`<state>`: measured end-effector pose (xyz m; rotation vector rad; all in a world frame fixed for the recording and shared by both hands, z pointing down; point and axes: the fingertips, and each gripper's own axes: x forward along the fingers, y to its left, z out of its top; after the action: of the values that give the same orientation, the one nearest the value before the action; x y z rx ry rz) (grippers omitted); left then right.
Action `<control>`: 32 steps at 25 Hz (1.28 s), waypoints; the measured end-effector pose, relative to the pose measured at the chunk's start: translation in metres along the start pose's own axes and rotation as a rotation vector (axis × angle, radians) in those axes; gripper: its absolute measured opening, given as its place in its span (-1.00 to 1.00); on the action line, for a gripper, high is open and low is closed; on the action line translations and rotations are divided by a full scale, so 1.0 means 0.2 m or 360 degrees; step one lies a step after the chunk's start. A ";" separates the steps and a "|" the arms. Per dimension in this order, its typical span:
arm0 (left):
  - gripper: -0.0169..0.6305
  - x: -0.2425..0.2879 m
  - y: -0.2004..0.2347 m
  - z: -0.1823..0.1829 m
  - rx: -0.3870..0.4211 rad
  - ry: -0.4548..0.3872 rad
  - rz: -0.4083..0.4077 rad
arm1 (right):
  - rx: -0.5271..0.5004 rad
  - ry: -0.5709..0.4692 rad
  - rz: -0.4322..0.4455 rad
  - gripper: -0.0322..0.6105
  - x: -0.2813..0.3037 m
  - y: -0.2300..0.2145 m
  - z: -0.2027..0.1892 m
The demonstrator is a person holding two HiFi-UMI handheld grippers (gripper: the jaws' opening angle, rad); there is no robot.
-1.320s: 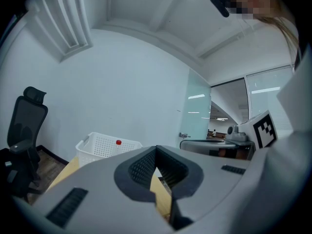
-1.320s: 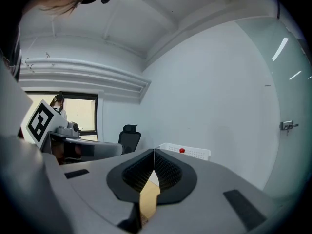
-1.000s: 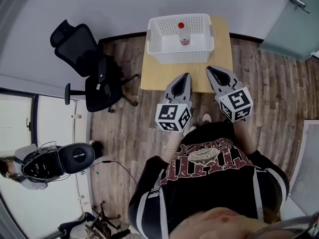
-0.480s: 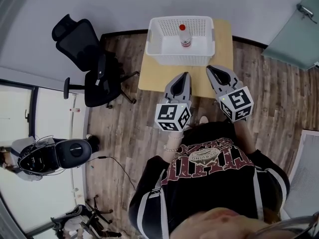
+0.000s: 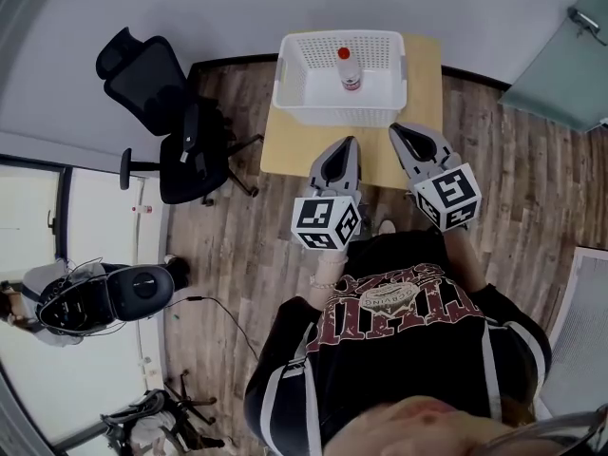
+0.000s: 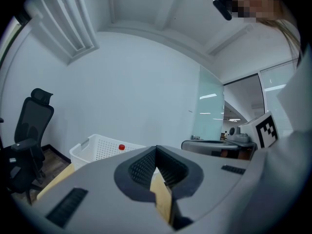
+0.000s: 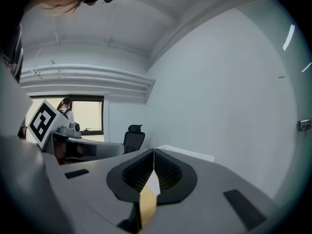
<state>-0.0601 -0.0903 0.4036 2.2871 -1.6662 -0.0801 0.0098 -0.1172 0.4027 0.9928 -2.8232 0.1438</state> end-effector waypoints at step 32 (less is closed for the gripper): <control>-0.80 0.42 0.39 0.09 0.0002 0.0098 -0.0133 | 0.0037 0.0099 -0.0116 -0.84 0.52 -0.23 -0.02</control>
<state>-0.1076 -0.1943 0.4204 2.3361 -1.5412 -0.0269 -0.0410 -0.2150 0.4257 1.0754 -2.7312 0.1961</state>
